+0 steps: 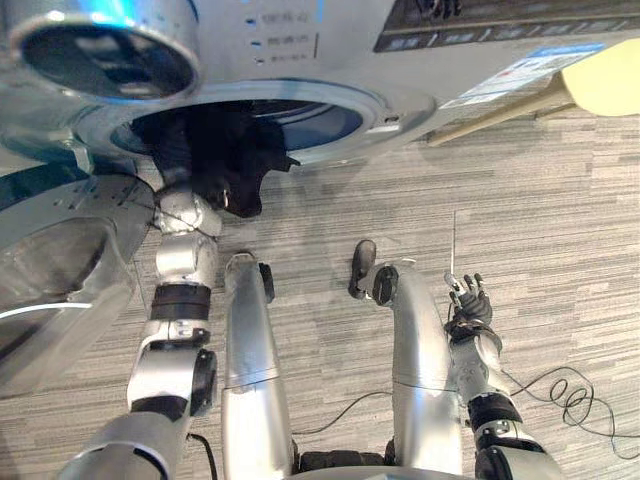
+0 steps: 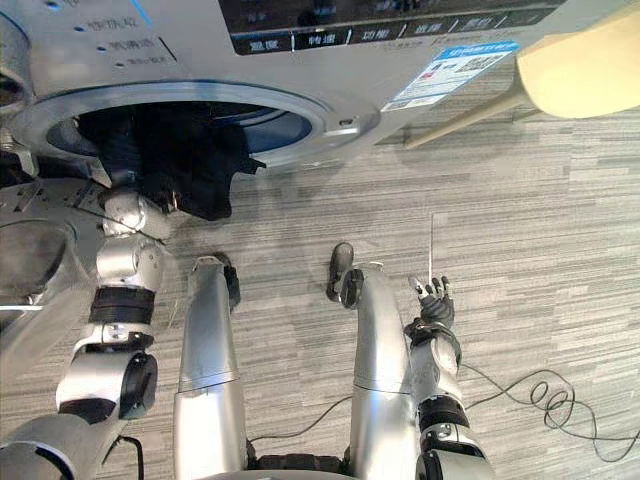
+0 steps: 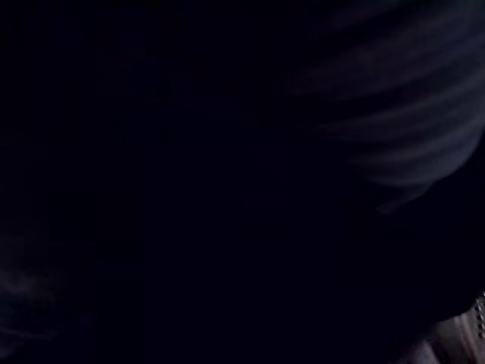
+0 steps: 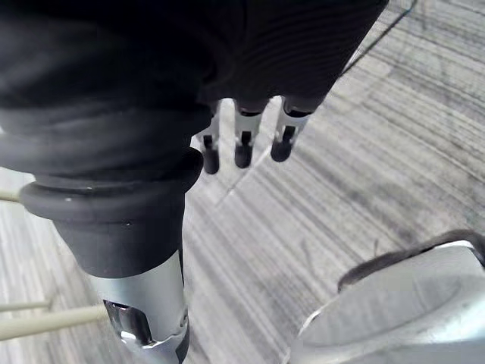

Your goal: Pick up the laundry basket with both hands and put the clothes into the washing machine.

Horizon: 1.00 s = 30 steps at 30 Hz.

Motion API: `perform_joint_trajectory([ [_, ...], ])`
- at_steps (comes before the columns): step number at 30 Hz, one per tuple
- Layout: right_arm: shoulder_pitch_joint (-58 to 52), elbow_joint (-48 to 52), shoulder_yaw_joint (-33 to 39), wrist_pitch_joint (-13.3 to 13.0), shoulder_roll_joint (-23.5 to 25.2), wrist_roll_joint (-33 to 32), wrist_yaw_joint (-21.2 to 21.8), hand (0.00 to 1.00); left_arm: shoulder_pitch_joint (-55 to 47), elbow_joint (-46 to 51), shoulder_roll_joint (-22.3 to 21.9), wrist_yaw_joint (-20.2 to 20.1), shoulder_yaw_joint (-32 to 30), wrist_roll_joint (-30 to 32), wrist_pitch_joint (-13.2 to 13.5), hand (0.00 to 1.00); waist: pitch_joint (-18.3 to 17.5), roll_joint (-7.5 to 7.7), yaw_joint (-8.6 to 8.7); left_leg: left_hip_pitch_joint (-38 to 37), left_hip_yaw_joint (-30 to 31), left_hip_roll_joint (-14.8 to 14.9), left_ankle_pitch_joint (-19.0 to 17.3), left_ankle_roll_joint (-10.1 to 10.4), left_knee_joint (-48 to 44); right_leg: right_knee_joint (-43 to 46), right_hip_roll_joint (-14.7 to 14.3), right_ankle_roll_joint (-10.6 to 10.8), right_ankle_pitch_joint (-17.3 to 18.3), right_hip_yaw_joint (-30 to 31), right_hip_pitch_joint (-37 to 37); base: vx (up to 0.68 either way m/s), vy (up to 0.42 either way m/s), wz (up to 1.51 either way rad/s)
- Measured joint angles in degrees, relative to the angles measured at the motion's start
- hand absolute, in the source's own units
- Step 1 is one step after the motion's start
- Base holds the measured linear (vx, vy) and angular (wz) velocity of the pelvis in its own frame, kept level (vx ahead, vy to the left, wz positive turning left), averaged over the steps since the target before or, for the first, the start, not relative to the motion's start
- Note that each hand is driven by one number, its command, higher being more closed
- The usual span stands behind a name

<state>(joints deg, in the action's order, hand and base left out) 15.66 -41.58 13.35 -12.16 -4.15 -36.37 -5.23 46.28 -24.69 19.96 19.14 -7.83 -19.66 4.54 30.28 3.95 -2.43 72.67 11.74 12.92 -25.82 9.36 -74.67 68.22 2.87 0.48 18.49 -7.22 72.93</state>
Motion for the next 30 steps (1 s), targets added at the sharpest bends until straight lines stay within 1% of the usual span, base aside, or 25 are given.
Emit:
perform_joint_trajectory([
  [1,-0.25,-0.03,-0.01,0.02,-0.16,-0.12,0.07,0.00,2.03,0.01,1.05,0.03,0.98,0.00,0.00,1.00,0.02,-0.03,-0.01,0.50,0.00,0.00,0.00,0.01,-0.17,0.16,-0.12,-0.14,-0.09,0.02,0.49,0.02,-0.008,-0.06],
  [3,-0.34,-0.02,-1.28,1.07,-0.85,-0.19,0.37,0.00,7.93,0.02,3.34,-0.01,2.36,-0.14,0.05,1.00,0.29,0.31,0.02,1.22,0.05,0.29,-0.01,0.01,-1.14,0.55,-0.83,-0.46,-0.46,0.34,1.31,0.02,-0.001,-0.13],
  [4,-0.33,-0.02,-1.52,1.18,-1.01,-0.19,0.42,0.00,9.40,0.01,3.79,0.02,2.68,-0.35,0.10,1.00,0.33,0.27,0.03,1.37,0.05,0.47,-0.01,0.01,-1.39,0.58,-0.93,-0.56,-0.57,0.34,1.40,0.01,0.017,-0.23],
  [7,-0.33,0.02,-2.92,1.43,-1.11,-0.15,0.51,0.00,15.78,-0.71,5.96,-0.14,3.47,-2.08,0.33,1.00,0.39,0.34,0.08,1.55,-0.19,1.63,-0.22,0.06,-1.89,-0.28,-2.26,-0.24,-1.60,0.78,1.58,0.00,0.022,-0.26],
  [9,-0.34,-0.02,-4.00,1.48,-1.35,-0.16,0.68,0.00,23.04,-3.92,9.12,-0.19,4.02,-3.19,0.40,1.00,0.52,0.60,0.27,1.87,-0.90,2.41,-0.35,-0.07,-1.93,-1.28,-3.05,0.46,-2.51,1.36,2.22,-0.02,0.037,-0.31],
  [10,-0.34,-0.05,-4.12,1.48,-1.37,-0.16,0.81,0.00,25.13,-5.16,10.16,-0.19,4.21,-3.20,0.40,1.00,0.53,0.61,0.36,2.13,-0.93,2.55,-0.35,-0.07,-1.97,-1.58,-3.25,0.38,-2.93,1.44,2.48,-0.03,0.045,-0.31],
  [11,-0.40,-0.42,-4.41,1.47,-1.25,-0.29,1.63,0.00,30.13,-7.37,13.05,-0.13,5.06,-3.87,0.42,1.00,0.77,0.99,0.78,2.91,-0.95,3.02,-0.35,-0.09,-2.37,-2.02,-3.82,0.64,-3.70,1.64,3.20,-0.03,0.042,-0.23],
  [12,-0.58,-0.50,-4.45,1.47,-1.24,-0.31,1.79,0.00,31.61,-7.61,13.71,-0.12,5.20,-4.58,0.58,1.00,0.80,1.05,1.00,3.36,-0.91,3.00,-0.35,-0.09,-2.48,-2.14,-3.81,0.75,-3.89,1.65,3.56,-0.03,0.041,-0.19],
  [13,-0.94,-0.94,-4.49,1.32,-1.19,-0.43,1.79,0.00,33.11,-7.65,14.30,-0.09,5.54,-5.28,1.38,1.00,0.84,1.10,1.31,4.01,-0.92,2.95,-0.33,-0.11,-2.60,-2.23,-3.82,0.89,-4.13,1.68,4.08,-0.02,0.041,-0.08],
  [14,-1.95,-1.32,-4.81,1.58,-1.20,-1.43,1.88,0.00,34.40,-7.67,14.54,-0.01,6.34,-6.35,2.06,1.00,0.85,1.09,1.22,4.82,-0.87,2.97,-0.32,-0.11,-2.96,-2.23,-3.83,0.63,-4.52,1.71,4.80,-0.01,0.050,-0.09],
  [16,-2.92,-2.42,-4.82,1.53,-1.31,-1.99,1.82,0.00,36.62,-8.03,14.80,0.89,7.73,-8.94,2.45,1.00,0.94,1.09,1.29,5.91,-0.72,2.91,-0.31,-0.13,-3.52,-2.05,-3.84,0.36,-4.94,1.67,5.66,0.01,0.039,-0.06],
  [18,-4.36,-2.26,-4.82,1.42,-1.30,-2.48,1.72,0.00,39.68,-7.97,14.89,2.62,9.52,-13.11,3.73,1.00,1.01,1.12,1.31,7.04,-0.60,2.72,-0.29,-0.15,-3.99,-1.89,-3.82,0.41,-5.21,1.66,6.67,0.01,0.035,-0.02],
  [19,-4.98,-2.15,-4.88,1.36,-1.26,-2.51,1.56,0.00,40.74,-7.34,14.89,6.30,9.92,-12.07,4.81,1.00,1.01,1.12,1.44,7.65,-0.45,2.67,-0.29,-0.16,-4.39,-1.72,-3.82,0.46,-5.27,1.63,7.17,0.01,0.032,-0.03],
  [20,-5.30,-2.00,-4.88,1.32,-1.23,-2.51,1.54,0.00,40.96,-6.67,14.91,8.12,9.89,-11.33,5.11,1.00,1.01,1.12,1.52,7.93,-0.44,2.65,-0.29,-0.16,-4.52,-1.60,-3.81,0.47,-5.28,1.65,7.44,0.01,0.031,-0.04],
  [22,-6.48,-1.52,-4.88,1.22,-1.31,-2.49,1.46,0.00,41.07,-3.96,15.63,14.44,10.22,-2.78,4.49,1.00,1.02,1.13,1.46,9.03,-0.26,2.64,-0.31,-0.18,-5.09,-1.18,-3.83,0.44,-5.33,1.61,8.47,0.01,0.029,-0.04],
  [23,-6.72,-1.25,-4.88,1.19,-1.30,-2.50,1.43,0.00,41.07,-3.53,16.07,15.90,10.65,0.92,3.89,1.00,1.02,1.13,1.49,9.25,-0.16,2.64,-0.31,-0.19,-5.28,-1.06,-3.83,0.43,-5.33,1.56,8.67,0.01,0.028,-0.03],
  [24,-7.05,-0.75,-4.88,0.95,-1.30,-2.50,1.43,0.00,41.03,-2.79,16.73,17.42,11.55,6.89,2.28,1.00,1.02,1.14,1.48,9.54,-0.06,2.64,-0.34,-0.23,-5.54,-0.85,-3.83,0.43,-5.33,1.51,8.90,0.00,0.000,0.00],
  [25,-7.37,-0.26,-4.90,0.16,-1.31,-2.49,1.45,0.00,40.60,-2.58,17.95,18.53,13.85,15.39,0.55,0.00,1.06,1.20,1.46,9.68,-0.07,2.55,-0.40,-0.33,-5.85,-0.45,-3.76,0.44,-5.33,1.56,9.11,0.02,0.033,0.01],
  [26,-7.54,0.10,-4.95,-0.58,-1.31,-2.48,1.50,0.00,40.14,-2.50,18.44,18.31,14.75,20.85,-1.17,0.00,1.06,1.20,1.47,9.68,-0.08,2.54,-0.44,-0.39,-5.98,-0.30,-3.73,0.46,-5.31,1.60,9.12,0.00,0.000,0.00],
  [27,-7.65,0.27,-4.95,-1.28,-1.29,-2.51,1.53,0.00,39.55,-2.49,18.63,17.93,15.16,25.32,-2.28,0.00,1.06,1.20,1.47,9.68,-0.08,2.54,-0.44,-0.40,-6.00,-0.30,-3.71,0.50,-5.29,1.61,9.12,0.00,0.000,0.00],
  [28,-7.66,0.27,-4.94,-1.50,-1.28,-2.52,1.53,0.00,39.11,-2.51,18.63,17.63,15.17,27.10,-2.68,0.00,1.06,1.20,1.49,9.68,-0.09,2.54,-0.45,-0.41,-6.02,-0.31,-3.70,0.56,-5.26,1.61,9.12,0.00,0.000,0.00],
  [29,-7.66,0.19,-4.97,-1.56,-1.30,-2.77,1.54,0.00,38.11,-3.18,18.60,15.95,15.04,29.99,-3.66,0.00,1.06,1.20,1.49,9.67,-0.09,2.55,-0.47,-0.45,-6.01,-0.32,-3.63,0.72,-5.18,1.63,9.14,0.00,0.000,0.00],
  [30,-7.69,0.13,-4.97,-1.59,-1.31,-3.11,1.54,0.00,38.05,-4.33,18.44,15.12,14.96,30.59,-3.89,0.00,1.06,1.20,1.46,9.67,-0.10,2.55,-0.52,-0.56,-5.97,-0.33,-3.63,0.76,-5.17,1.63,9.16,0.00,0.000,0.00],
])
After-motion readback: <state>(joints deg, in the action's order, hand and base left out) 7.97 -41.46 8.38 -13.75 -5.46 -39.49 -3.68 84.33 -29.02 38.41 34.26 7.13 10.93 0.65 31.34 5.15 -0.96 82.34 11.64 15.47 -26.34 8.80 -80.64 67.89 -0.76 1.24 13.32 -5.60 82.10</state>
